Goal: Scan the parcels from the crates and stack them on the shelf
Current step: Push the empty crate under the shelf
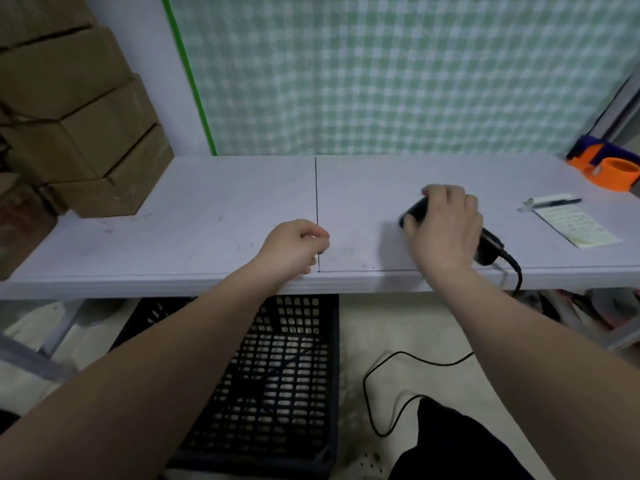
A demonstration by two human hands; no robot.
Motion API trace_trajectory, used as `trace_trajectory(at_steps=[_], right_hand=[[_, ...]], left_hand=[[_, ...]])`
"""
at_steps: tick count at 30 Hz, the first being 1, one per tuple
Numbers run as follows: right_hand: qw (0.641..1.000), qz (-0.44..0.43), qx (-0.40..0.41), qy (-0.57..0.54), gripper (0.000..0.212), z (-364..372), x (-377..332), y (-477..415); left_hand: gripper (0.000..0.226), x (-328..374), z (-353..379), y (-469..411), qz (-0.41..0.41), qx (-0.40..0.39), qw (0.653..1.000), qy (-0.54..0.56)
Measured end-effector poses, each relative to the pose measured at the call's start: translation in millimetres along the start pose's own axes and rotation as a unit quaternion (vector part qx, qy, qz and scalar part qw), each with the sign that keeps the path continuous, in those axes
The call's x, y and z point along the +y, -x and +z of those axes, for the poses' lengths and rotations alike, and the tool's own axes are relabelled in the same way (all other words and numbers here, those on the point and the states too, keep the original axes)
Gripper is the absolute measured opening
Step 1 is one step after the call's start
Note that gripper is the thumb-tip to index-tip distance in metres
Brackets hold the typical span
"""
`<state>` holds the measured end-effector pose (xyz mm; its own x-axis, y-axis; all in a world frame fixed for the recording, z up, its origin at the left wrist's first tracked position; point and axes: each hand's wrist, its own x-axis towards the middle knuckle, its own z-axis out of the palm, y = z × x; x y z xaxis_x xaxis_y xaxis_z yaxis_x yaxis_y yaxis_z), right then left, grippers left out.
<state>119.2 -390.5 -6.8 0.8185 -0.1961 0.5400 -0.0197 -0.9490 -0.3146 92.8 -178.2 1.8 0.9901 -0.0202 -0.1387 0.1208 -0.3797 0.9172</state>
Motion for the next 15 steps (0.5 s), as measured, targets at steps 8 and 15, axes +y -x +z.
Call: trace_trajectory(at_steps=[8, 15], right_hand=[[0.924, -0.238, -0.286, -0.085, 0.02, 38.3, -64.9, 149.7], [0.729, -0.285, -0.621, 0.033, 0.051, 96.1, -84.5, 258.3]], left_hand=[[0.021, -134.1, -43.3, 72.3, -0.095, -0.135, 0.943, -0.288], [0.052, -249.6, -71.8, 115.8, -0.211, -0.281, 0.788, -0.505]])
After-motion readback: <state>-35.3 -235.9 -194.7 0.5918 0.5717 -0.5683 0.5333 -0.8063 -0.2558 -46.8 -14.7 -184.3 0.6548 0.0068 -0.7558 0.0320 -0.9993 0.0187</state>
